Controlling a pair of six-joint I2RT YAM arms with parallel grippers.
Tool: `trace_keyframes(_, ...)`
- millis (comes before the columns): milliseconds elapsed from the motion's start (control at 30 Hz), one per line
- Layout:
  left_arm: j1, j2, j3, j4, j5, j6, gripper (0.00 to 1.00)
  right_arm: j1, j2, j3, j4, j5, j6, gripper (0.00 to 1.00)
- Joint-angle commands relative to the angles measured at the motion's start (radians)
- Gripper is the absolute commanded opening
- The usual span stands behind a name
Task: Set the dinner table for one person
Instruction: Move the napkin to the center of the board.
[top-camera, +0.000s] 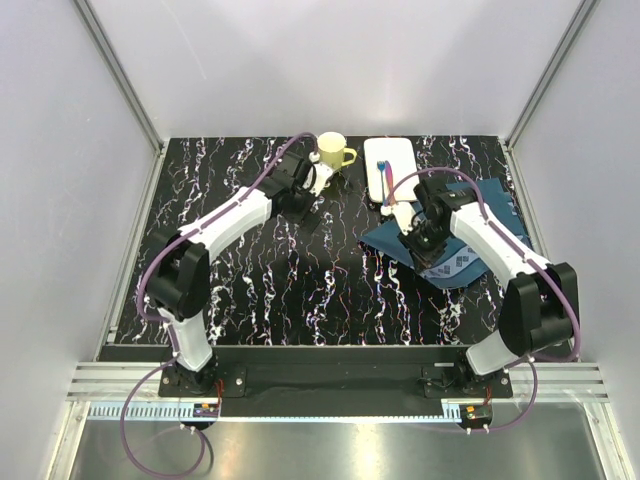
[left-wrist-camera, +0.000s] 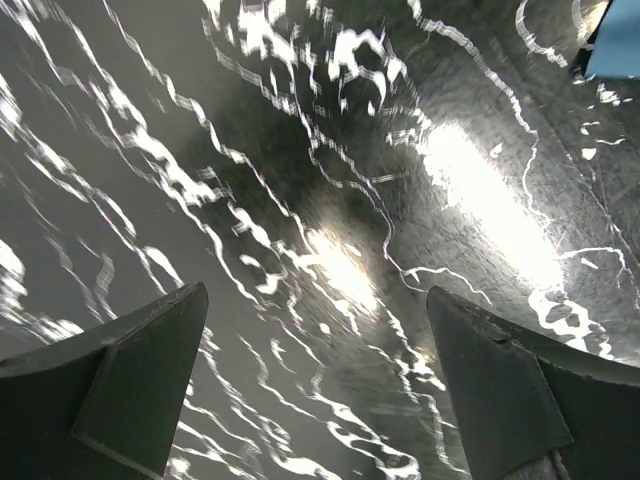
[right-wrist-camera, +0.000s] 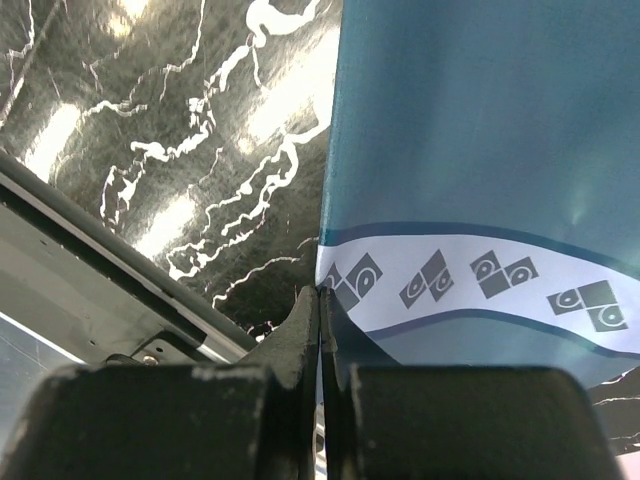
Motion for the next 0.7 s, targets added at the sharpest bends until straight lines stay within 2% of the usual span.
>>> trace_keyframes(0,0.013,0.014,0.103,-0.065,-0.040,-0.183,0.99,0.016,0.029,0.077,0.015,-0.035,0.035,0.00)
trace_keyframes(100,0.065,0.042,0.144,-0.123,0.119,-0.314,0.99,0.026,0.059,0.109,0.049,-0.038,0.075,0.00)
trace_keyframes(133,0.078,0.048,0.146,-0.125,0.211,-0.345,0.99,0.029,0.066,0.115,0.067,-0.038,0.084,0.00)
trace_keyframes(233,0.112,0.085,0.155,-0.125,0.328,-0.433,0.99,0.035,0.087,0.132,0.095,-0.029,0.127,0.00)
trace_keyframes(500,0.096,0.185,0.186,-0.085,0.508,-0.562,0.99,0.095,0.142,0.169,0.147,-0.050,0.198,0.00)
trace_keyframes(667,0.066,0.223,0.227,-0.062,0.542,-0.594,0.99,0.147,0.188,0.202,0.164,-0.072,0.221,0.00)
